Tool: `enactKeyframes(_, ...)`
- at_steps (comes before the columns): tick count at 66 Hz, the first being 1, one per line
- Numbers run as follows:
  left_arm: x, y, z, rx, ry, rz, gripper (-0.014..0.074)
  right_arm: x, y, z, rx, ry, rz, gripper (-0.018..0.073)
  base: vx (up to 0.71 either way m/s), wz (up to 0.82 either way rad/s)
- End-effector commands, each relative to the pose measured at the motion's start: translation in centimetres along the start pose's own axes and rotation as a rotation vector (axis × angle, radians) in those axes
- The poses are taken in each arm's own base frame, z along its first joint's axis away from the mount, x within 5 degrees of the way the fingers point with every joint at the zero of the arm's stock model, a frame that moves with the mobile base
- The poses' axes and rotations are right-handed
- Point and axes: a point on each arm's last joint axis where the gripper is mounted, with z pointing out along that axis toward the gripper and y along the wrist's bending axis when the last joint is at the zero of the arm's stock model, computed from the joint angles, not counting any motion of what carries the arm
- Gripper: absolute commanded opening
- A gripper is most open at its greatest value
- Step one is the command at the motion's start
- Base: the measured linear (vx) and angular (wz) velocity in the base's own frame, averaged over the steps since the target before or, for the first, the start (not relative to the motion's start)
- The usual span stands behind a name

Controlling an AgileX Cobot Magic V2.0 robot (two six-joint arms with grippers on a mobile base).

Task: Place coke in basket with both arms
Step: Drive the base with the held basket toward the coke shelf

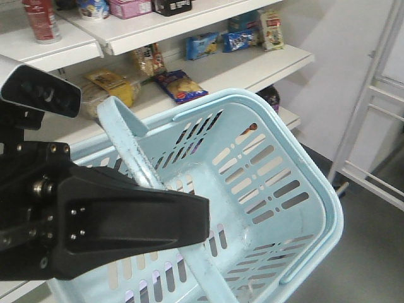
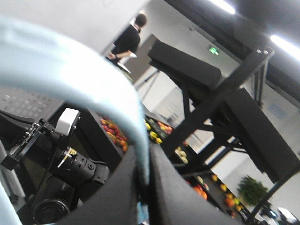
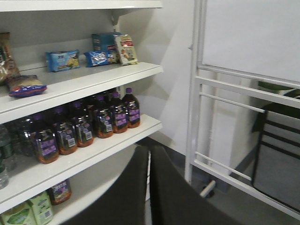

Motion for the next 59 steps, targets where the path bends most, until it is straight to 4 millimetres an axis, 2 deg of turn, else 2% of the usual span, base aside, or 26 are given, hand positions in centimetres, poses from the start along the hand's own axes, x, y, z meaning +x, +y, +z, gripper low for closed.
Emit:
enactKeyframes(1, -1.00, -1.82, 0.03, 0.089, -0.061, 0.012, -0.0006, -0.56, 0.07, -0.09, -0.005, -0.083, -0.016, -0.0002, 0.13, 0.53)
enactKeyframes(59, -1.00, -1.82, 0.03, 0.089, -0.061, 0.012, -0.0006, -0.56, 0.07, -0.09, -0.005, -0.083, -0.016, -0.0002, 0.11, 0.45)
